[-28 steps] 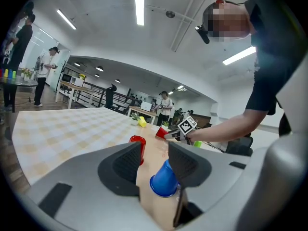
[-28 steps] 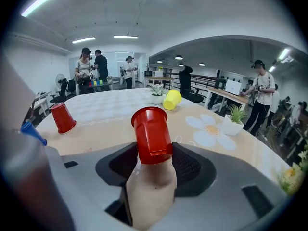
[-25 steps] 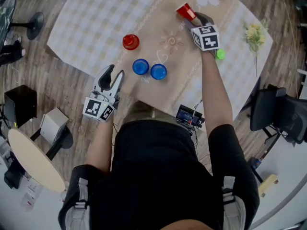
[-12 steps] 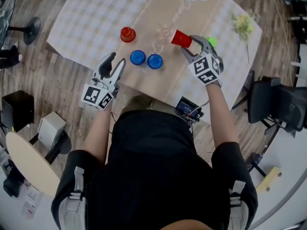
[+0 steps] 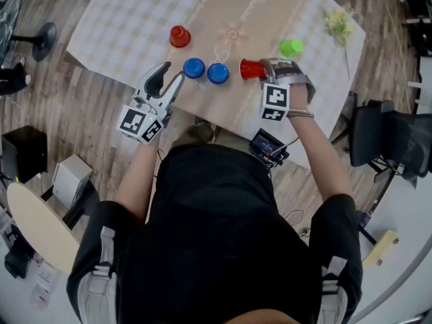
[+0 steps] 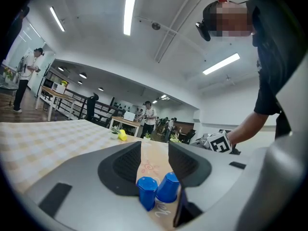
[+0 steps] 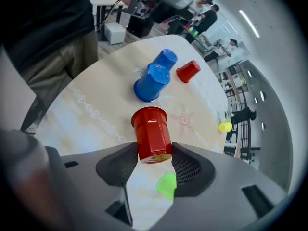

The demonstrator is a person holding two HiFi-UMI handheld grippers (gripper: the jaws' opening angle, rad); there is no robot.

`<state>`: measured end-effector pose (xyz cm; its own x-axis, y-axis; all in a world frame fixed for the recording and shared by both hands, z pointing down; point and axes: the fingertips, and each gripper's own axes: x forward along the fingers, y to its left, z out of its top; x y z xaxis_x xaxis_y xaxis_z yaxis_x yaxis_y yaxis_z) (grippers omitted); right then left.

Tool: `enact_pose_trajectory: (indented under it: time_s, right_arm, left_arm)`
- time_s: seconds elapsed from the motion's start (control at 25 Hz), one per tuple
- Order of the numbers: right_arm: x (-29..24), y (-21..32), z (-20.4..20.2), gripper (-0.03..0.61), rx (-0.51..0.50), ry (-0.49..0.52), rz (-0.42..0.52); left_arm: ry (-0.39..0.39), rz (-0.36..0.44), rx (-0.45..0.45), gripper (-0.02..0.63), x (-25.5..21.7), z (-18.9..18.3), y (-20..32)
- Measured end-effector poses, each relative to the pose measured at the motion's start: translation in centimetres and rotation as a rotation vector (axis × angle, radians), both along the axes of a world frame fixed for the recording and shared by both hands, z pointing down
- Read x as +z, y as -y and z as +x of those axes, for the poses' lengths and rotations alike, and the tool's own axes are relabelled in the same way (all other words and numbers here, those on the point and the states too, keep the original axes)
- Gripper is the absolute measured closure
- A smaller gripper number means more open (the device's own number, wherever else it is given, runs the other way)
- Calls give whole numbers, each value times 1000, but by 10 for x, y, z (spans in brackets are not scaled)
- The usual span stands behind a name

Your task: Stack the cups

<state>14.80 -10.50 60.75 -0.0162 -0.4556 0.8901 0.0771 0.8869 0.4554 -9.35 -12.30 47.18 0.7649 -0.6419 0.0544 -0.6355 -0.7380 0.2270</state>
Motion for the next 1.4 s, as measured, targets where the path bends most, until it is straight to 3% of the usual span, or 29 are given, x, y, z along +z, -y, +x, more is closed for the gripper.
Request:
enact_pose_trajectory:
  time_s: [0.28, 0.44, 0.68, 0.96, 1.4]
  right_arm:
    - [1, -5, -24, 345, -196, -254, 30]
    - [6, -17, -38, 345, -299, -345, 32]
    - [11, -31, -49, 344, -388, -422, 28]
    - [12, -17, -26, 344, -388, -507, 22]
    - [29, -23, -44, 331, -427, -498, 29]
  left_arm:
    - [-15, -4, 9, 453, -7, 2, -12]
    - [-14, 2, 14, 453, -5, -1, -21]
    - [-12, 17, 18, 453, -8, -4, -31]
    - [-18, 16, 10, 453, -8, -6, -35]
    - [-22, 25, 8, 453, -9, -9, -36]
